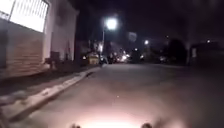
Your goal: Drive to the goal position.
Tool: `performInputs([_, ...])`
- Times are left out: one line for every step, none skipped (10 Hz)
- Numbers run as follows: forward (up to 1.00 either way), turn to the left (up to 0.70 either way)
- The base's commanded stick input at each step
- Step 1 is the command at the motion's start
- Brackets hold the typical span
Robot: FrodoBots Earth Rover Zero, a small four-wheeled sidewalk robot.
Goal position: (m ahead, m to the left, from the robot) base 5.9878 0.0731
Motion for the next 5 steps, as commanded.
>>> performInputs([1.00, 0.00])
performInputs([1.00, 0.00])
performInputs([1.00, 0.00])
performInputs([1.00, 0.00])
performInputs([0.97, 0.00])
